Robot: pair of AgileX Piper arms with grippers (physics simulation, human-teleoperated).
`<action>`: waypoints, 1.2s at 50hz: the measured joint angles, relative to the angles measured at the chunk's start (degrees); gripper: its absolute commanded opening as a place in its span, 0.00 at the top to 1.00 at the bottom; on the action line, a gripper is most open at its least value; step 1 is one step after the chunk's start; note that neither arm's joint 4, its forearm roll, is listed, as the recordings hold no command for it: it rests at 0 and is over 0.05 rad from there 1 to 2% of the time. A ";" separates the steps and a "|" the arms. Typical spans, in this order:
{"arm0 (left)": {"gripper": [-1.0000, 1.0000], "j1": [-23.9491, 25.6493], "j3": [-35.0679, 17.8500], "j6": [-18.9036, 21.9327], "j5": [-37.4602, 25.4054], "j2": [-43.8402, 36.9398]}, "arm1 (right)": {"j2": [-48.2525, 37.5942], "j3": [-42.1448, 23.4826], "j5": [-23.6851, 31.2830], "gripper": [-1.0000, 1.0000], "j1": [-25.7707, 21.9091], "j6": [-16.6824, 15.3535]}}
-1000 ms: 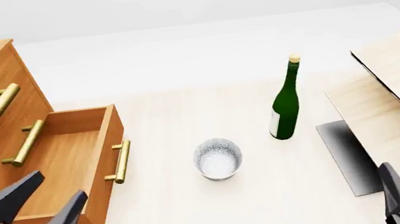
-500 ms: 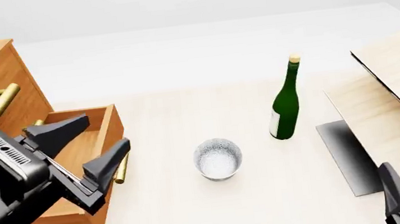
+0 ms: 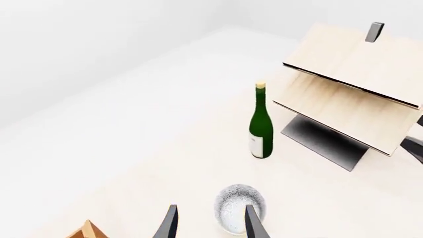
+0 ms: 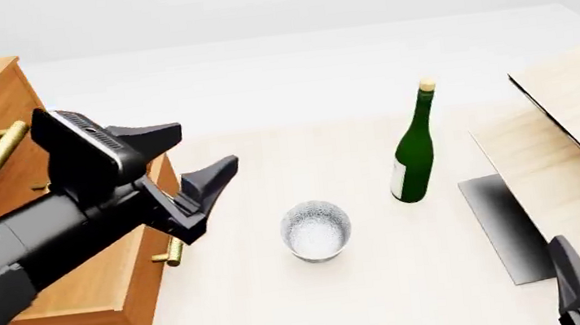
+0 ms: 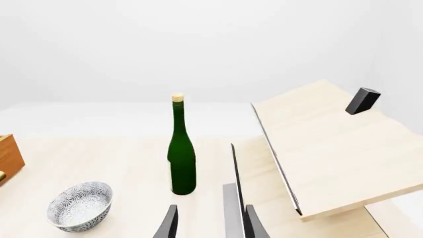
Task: Put the bowl in the bottom drawer of the cabinet.
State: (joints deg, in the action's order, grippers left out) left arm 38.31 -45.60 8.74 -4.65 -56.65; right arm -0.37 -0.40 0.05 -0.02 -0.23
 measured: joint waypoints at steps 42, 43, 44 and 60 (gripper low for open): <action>0.00 1.77 -23.50 -3.03 -18.75 -24.95 | 0.00 0.00 0.00 0.00 0.00 0.00; 0.00 1.83 -24.05 -3.07 -19.24 -25.40 | 0.00 0.00 0.00 0.00 0.00 0.00; 0.00 1.89 -24.59 -3.12 -19.73 -25.85 | 0.00 0.00 0.00 0.00 0.00 -0.01; 0.00 5.09 -31.70 -5.75 -25.60 -32.10 | 0.00 0.00 0.00 0.00 0.00 0.00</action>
State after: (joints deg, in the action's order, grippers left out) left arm 43.40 -77.30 2.99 -30.25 -88.75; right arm -0.37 -0.40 0.04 -0.02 -0.23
